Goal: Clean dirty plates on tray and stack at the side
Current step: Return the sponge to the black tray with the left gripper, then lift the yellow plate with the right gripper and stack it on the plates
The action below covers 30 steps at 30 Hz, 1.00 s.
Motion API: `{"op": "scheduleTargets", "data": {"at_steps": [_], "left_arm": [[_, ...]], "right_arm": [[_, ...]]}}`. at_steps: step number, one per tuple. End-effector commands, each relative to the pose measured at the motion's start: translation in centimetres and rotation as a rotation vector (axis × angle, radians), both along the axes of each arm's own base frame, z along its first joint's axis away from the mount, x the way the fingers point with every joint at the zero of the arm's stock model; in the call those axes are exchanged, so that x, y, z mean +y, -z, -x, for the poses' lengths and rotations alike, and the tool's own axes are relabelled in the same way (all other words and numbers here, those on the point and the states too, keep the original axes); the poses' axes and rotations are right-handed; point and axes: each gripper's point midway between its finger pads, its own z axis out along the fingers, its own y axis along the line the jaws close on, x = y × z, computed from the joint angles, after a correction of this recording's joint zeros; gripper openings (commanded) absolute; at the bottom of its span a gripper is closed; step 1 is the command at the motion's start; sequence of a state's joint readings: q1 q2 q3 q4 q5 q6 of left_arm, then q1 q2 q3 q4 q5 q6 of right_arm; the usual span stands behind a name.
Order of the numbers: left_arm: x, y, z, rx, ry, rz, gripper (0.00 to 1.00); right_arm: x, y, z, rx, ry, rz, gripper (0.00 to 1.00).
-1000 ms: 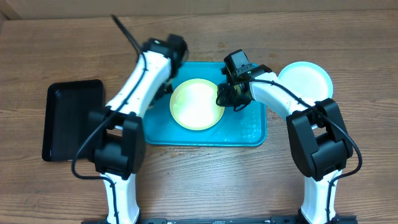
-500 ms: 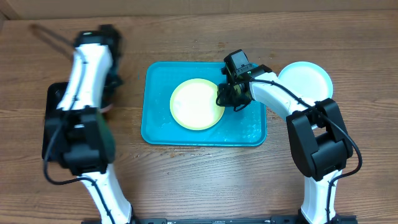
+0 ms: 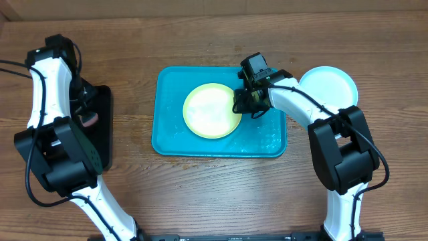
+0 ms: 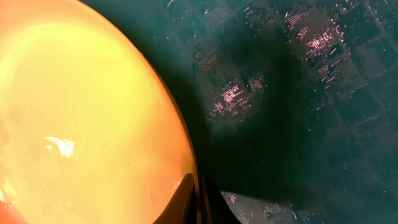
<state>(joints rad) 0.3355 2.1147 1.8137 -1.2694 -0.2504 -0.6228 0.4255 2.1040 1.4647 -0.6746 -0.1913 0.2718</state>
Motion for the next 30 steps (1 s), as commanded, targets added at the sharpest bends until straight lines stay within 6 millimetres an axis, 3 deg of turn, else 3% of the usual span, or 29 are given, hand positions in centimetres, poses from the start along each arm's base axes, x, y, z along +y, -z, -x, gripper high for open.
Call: {"op": "scheduleTargets", "data": {"at_steps": [1,11,16,20,21,24,28,30], "left_arm": [[-0.9,1.4,0.6,0.036,0.047,0.06,0.11],[0.5,0.8,1.1,0.033,0.016,0.045,0.13],[0.7,-2.4,0.4,-0.003,0.048,0.08,0.14],[-1.4,-5.3,-2.5,-0.143,0.217,0.201,0.17],[-1.9,-5.8,-3.1,-0.173,0.248,0.224,0.2],[-2.5,-6.1,-4.2,-0.223,0.261,0.249,0.59],[-2.8,-5.9,-4.5,-0.23,0.269,0.248,1.0],[-3.0,-5.9,-4.6,-0.23,0.273,0.248,1.0]], "right_arm": [[-0.5,0.3,-0.1,-0.007,-0.003,0.021,0.04],[-0.7,0.5,0.4,0.017,-0.005,0.025,0.04],[0.2,-0.4,0.0,-0.002,-0.052,-0.008,0.04],[0.2,-2.1,-0.7,-0.056,-0.129,0.027,0.04],[-0.2,-2.8,-1.0,-0.072,-0.13,0.057,0.04],[-1.2,-5.2,-2.1,-0.139,-0.132,0.178,0.04],[-3.2,-10.0,-3.5,-0.283,-0.11,0.446,0.04],[-3.8,-12.9,-3.9,-0.367,-0.084,0.578,0.04]]}}
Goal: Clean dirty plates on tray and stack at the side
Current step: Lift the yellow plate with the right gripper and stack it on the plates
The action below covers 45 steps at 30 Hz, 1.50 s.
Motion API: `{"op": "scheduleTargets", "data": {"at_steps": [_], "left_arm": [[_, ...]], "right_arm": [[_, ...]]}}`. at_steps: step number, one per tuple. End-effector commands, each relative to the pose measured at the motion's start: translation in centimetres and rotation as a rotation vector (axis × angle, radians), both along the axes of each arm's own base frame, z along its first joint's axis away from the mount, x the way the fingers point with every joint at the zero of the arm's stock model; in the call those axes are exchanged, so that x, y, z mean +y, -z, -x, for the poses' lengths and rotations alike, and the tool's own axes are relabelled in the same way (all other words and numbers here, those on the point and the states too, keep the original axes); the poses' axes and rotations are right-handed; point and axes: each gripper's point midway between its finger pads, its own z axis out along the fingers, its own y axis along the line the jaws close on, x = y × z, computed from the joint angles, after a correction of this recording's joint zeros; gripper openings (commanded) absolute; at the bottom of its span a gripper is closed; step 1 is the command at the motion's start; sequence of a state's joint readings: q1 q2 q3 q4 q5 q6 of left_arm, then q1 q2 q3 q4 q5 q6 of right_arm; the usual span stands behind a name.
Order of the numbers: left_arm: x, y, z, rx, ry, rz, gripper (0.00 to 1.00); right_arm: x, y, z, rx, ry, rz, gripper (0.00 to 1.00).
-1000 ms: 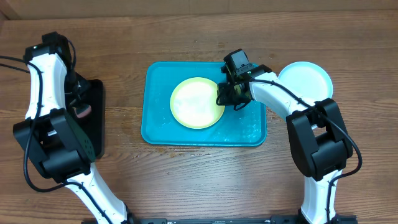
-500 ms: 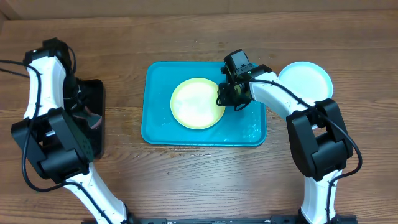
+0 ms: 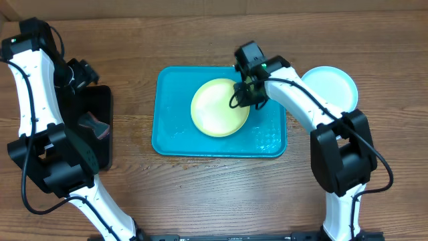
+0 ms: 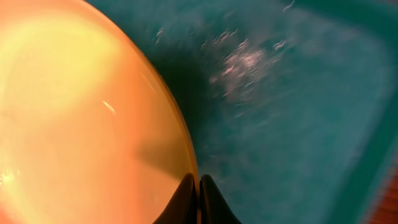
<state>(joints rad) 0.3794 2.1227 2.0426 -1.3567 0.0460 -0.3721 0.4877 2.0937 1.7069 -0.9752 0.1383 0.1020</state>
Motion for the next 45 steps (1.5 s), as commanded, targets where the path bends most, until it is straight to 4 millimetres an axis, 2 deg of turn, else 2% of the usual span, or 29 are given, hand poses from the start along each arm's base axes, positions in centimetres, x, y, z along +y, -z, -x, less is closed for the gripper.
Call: {"op": "scheduleTargets", "data": {"at_steps": [1,4,9,15,20,24,30,32,34,38,39,40,41,45], "left_arm": [[-1.1,-0.8,-0.6,-0.036,0.047,0.025,1.0],[-1.1,-0.8,-0.6,-0.036,0.043,0.026,1.0],[-1.1,-0.8,-0.7,-0.039,0.044,0.023,1.0],[-1.1,-0.8,-0.7,-0.039,0.044,0.023,1.0],[-1.1,-0.8,-0.7,-0.039,0.044,0.023,1.0],[-1.1,-0.8,-0.7,-0.039,0.044,0.023,1.0],[-1.1,-0.8,-0.7,-0.039,0.044,0.023,1.0],[-1.1,-0.8,-0.7,-0.039,0.044,0.023,1.0],[-1.1,-0.8,-0.7,-0.039,0.044,0.023,1.0],[-1.1,-0.8,-0.7,-0.039,0.044,0.023,1.0],[-1.1,-0.8,-0.7,-0.039,0.044,0.023,1.0],[-1.1,-0.8,-0.7,-0.039,0.044,0.023,1.0],[-1.1,-0.8,-0.7,-0.039,0.044,0.023,1.0],[-1.1,-0.8,-0.7,-0.038,0.044,0.024,1.0]], "right_arm": [[-1.6,-8.5,-2.5,-0.303,0.022,0.264,0.04],[-1.4,-12.2,-2.5,-0.417,-0.015,0.434,0.04],[-0.2,-16.6,-1.7,-0.545,-0.153,0.743,0.04],[2.0,-20.5,-0.6,-0.661,-0.219,0.971,0.04],[4.2,-22.1,0.2,-0.714,-0.264,1.036,0.04],[5.6,-22.3,0.7,-0.742,-0.282,1.018,0.04],[6.4,-22.2,1.1,-0.751,-0.301,1.008,0.04],[7.0,-21.6,1.1,-0.746,-0.324,0.962,0.04],[8.5,-19.7,0.9,-0.731,-0.354,0.801,0.04],[11.6,-13.1,1.4,-0.506,-0.489,0.342,0.04],[11.5,-12.2,1.1,-0.457,-0.48,0.254,0.04],[10.4,-11.9,0.4,-0.441,-0.409,0.214,0.04],[7.9,-12.3,-1.0,-0.439,-0.259,0.184,0.04],[2.0,-13.0,-3.5,-0.405,-0.025,0.1,0.04]]}}
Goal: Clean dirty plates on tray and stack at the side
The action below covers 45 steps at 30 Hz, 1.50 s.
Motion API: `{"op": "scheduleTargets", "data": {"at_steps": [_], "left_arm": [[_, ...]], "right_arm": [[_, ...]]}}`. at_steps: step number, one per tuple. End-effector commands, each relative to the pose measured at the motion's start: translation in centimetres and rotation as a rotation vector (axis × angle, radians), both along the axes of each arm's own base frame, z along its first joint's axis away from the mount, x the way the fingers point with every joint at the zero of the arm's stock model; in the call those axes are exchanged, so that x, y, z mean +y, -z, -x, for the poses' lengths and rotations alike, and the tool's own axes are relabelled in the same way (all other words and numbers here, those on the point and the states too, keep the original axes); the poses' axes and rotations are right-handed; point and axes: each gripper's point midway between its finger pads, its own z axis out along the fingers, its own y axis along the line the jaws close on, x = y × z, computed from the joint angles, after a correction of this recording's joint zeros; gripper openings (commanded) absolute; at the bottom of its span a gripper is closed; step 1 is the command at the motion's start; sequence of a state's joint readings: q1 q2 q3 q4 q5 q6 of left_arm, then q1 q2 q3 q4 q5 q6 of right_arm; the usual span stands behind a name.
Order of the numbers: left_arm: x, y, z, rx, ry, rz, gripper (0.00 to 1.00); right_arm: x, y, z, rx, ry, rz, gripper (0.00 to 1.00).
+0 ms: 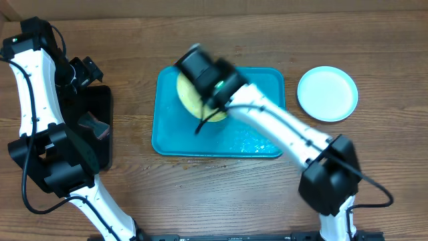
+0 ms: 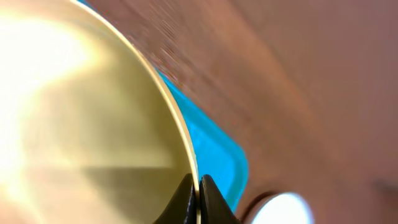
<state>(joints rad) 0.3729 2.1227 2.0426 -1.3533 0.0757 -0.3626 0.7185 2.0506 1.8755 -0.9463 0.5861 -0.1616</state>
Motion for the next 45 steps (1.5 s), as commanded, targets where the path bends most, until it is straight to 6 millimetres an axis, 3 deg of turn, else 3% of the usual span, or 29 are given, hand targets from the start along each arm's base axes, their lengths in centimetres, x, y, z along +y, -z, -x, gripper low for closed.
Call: {"op": "scheduleTargets", "data": {"at_steps": [1,4,5,7,13,22,24,28,31,32,33,35,37,41,45], "left_arm": [[-0.4,-0.7,-0.3,-0.025,0.023,-0.001,1.0],[-0.4,-0.7,-0.3,-0.025,0.023,-0.001,1.0],[-0.4,-0.7,-0.3,-0.025,0.023,-0.001,1.0],[-0.4,-0.7,-0.3,-0.025,0.023,-0.001,1.0],[-0.4,-0.7,-0.3,-0.025,0.023,-0.001,1.0],[-0.4,-0.7,-0.3,-0.025,0.024,-0.001,1.0],[-0.4,-0.7,-0.3,-0.025,0.023,-0.001,1.0],[-0.4,-0.7,-0.3,-0.025,0.023,-0.001,1.0],[-0.4,-0.7,-0.3,-0.025,0.023,-0.001,1.0],[-0.4,-0.7,-0.3,-0.025,0.023,-0.001,1.0],[-0.4,-0.7,-0.3,-0.025,0.023,-0.001,1.0],[-0.4,-0.7,-0.3,-0.025,0.023,-0.001,1.0],[-0.4,-0.7,-0.3,-0.025,0.023,-0.001,1.0],[-0.4,-0.7,-0.3,-0.025,0.023,-0.001,1.0],[-0.4,-0.7,-0.3,-0.025,0.023,-0.001,1.0]], "right_arm": [[-5.0,-2.7,-2.3,0.023,0.231,-0.32,0.04],[-8.8,-2.0,-3.4,0.133,0.278,-0.458,0.04],[-11.2,-1.4,-3.6,0.18,0.321,-0.505,0.04],[-14.0,-0.6,-3.6,0.235,0.378,-0.546,0.04],[-24.5,2.7,-1.0,0.398,0.637,-0.605,0.04],[-35.8,5.1,1.3,0.378,0.912,-0.647,0.04],[-37.6,6.0,1.8,0.361,0.991,-0.677,0.04],[-39.6,8.4,3.0,0.355,1.074,-0.704,0.04],[-39.6,9.7,3.3,0.36,1.078,-0.703,0.04],[-39.6,10.0,3.4,0.362,1.079,-0.704,0.09],[-39.5,10.4,3.4,0.362,1.079,-0.704,0.22],[-39.1,10.7,3.4,0.37,1.069,-0.726,0.79],[-37.9,10.4,3.1,0.395,1.038,-0.794,1.0],[-35.5,9.4,2.5,0.431,0.968,-0.929,1.0],[-35.3,7.9,2.8,0.415,0.949,-0.938,1.0]]}}
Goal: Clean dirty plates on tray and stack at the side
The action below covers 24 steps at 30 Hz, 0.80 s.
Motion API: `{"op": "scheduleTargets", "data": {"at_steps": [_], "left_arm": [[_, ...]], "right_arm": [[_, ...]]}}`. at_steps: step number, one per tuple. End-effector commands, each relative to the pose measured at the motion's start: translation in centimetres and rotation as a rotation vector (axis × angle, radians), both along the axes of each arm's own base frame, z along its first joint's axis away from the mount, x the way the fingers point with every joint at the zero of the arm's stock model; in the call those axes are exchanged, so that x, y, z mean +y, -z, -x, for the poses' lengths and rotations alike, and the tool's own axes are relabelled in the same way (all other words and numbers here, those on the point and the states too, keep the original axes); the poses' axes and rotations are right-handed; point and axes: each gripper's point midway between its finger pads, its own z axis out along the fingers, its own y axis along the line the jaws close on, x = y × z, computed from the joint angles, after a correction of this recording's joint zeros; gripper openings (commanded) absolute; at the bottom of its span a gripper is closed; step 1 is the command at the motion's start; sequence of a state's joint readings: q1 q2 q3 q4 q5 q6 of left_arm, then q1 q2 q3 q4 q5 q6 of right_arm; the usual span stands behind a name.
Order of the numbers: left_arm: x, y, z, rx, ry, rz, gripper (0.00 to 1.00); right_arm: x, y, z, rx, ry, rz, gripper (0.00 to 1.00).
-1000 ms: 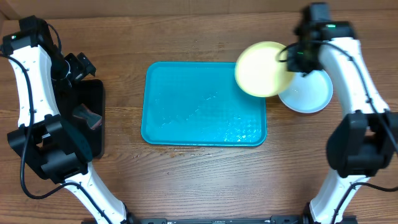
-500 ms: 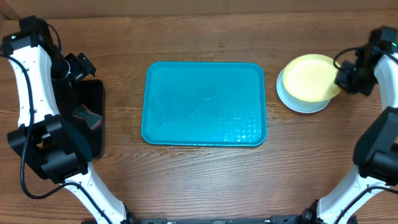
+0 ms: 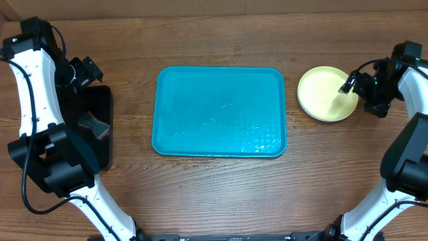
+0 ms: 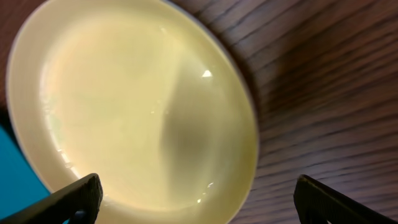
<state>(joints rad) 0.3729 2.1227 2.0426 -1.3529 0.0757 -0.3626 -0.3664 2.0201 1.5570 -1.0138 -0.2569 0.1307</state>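
Note:
The yellow plate (image 3: 324, 94) lies flat on the wooden table to the right of the teal tray (image 3: 219, 112), which has no plates on it. In the right wrist view the yellow plate (image 4: 134, 106) fills the frame, glossy and without marks. My right gripper (image 3: 356, 86) hangs open at the plate's right rim; in its own view the right gripper (image 4: 199, 205) spreads its fingers wide over the near edge, holding nothing. My left gripper (image 3: 87, 68) hovers at the far left above the black mat, apparently open and empty.
A black mat (image 3: 93, 127) lies left of the tray with a small dark-and-pink cleaning block (image 3: 93, 124) on it. Bare wood table (image 3: 214, 194) runs along the front. The left arm's base stands at the front left.
The right gripper, then shut on the yellow plate's rim above the tray's far left part, now stands open at the right. The plate lies where the light blue plate was. The left arm has not moved.
At first the yellow plate lay on the tray with my right gripper on its rim, the left gripper down over the black mat. Then the left arm stood raised and the plate was shifted, then lifted over the tray. Now it rests at the right, released.

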Motion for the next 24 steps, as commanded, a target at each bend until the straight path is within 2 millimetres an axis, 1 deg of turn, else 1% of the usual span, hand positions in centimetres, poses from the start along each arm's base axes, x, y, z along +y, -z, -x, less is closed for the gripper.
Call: {"op": "scheduleTargets", "data": {"at_steps": [1,2,6,8,10,13,16,18,21,24], "left_arm": [[-0.4,-0.7,-0.3,-0.025,0.023,-0.001,1.0],[-0.4,-0.7,-0.3,-0.025,0.023,-0.001,1.0],[-0.4,-0.7,-0.3,-0.025,0.023,-0.001,1.0],[-0.4,-0.7,-0.3,-0.025,0.023,-0.001,1.0],[-0.4,-0.7,-0.3,-0.025,0.023,-0.001,1.0],[-0.4,-0.7,-0.3,-0.025,0.023,-0.001,1.0],[-0.4,-0.7,-0.3,-0.025,0.023,-0.001,1.0],[-0.4,-0.7,-0.3,-0.025,0.023,-0.001,1.0],[-0.4,-0.7,-0.3,-0.025,0.023,-0.001,1.0],[-0.4,-0.7,-0.3,-0.025,0.023,-0.001,1.0]], "right_arm": [[1.3,-4.2,0.0,-0.091,-0.019,-0.038,1.0],[1.4,-4.6,0.2,-0.092,-0.02,-0.038,1.0],[2.6,-7.3,2.6,-0.073,-0.043,-0.043,1.0],[3.5,-8.5,3.6,-0.071,-0.06,-0.044,1.0],[4.8,-9.7,4.0,-0.092,-0.087,-0.045,1.0],[7.4,-10.8,4.8,-0.132,-0.151,-0.035,1.0],[10.3,-11.4,6.2,-0.149,-0.227,-0.032,1.0],[12.0,-11.6,7.2,-0.155,-0.271,-0.031,1.0],[15.0,-12.1,9.3,-0.164,-0.357,-0.039,1.0],[17.1,-13.4,11.0,-0.19,-0.425,-0.04,1.0]]}}
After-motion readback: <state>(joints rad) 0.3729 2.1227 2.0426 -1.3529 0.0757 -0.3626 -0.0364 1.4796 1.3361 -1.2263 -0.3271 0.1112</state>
